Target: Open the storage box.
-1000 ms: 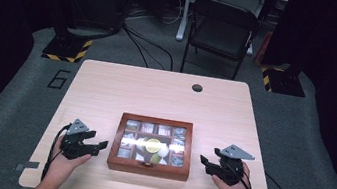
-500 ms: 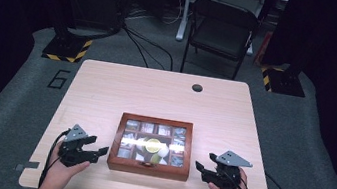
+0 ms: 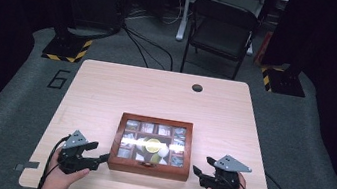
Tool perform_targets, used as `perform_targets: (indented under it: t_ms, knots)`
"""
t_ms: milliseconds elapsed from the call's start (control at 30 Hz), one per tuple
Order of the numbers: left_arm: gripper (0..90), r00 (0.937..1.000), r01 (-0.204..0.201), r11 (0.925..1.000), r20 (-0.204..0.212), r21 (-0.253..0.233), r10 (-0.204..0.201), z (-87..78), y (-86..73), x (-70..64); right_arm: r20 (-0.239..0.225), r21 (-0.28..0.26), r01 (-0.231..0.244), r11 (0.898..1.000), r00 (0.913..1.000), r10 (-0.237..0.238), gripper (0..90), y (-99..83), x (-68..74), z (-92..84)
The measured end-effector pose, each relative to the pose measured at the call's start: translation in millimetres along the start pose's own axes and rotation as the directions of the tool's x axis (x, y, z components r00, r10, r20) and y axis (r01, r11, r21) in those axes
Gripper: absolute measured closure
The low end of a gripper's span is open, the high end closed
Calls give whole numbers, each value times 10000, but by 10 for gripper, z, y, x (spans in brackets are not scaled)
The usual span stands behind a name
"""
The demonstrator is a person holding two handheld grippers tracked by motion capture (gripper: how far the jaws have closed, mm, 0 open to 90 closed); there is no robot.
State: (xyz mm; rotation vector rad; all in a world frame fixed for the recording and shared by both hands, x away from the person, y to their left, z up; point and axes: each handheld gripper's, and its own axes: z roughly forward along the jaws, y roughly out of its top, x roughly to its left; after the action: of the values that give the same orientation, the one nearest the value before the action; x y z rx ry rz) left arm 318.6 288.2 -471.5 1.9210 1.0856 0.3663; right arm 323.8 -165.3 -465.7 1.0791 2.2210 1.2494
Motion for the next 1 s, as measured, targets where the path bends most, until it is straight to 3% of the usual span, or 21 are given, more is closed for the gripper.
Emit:
perform_targets:
  t_ms: [467,600,667,900,1000]
  knots:
    - [332,9995,-227,9996,223,169,223,9,-29,-68,-664,180,435,9989,9969,-422,402,-7,129,54]
    - [332,9992,-291,9990,291,340,282,50,-43,-82,-818,444,276,9986,9964,-239,389,-31,144,110]
    - [331,9984,-456,9973,360,577,435,64,-49,-80,-876,528,378,9979,9956,-331,387,-35,154,130]
    - [331,9975,-563,9960,477,698,531,116,-52,-120,-975,980,749,9924,9931,-653,387,-69,214,229]
    - [331,9959,-785,9934,523,840,743,163,-51,-139,-1057,1022,843,9912,9917,-735,379,-66,219,258]
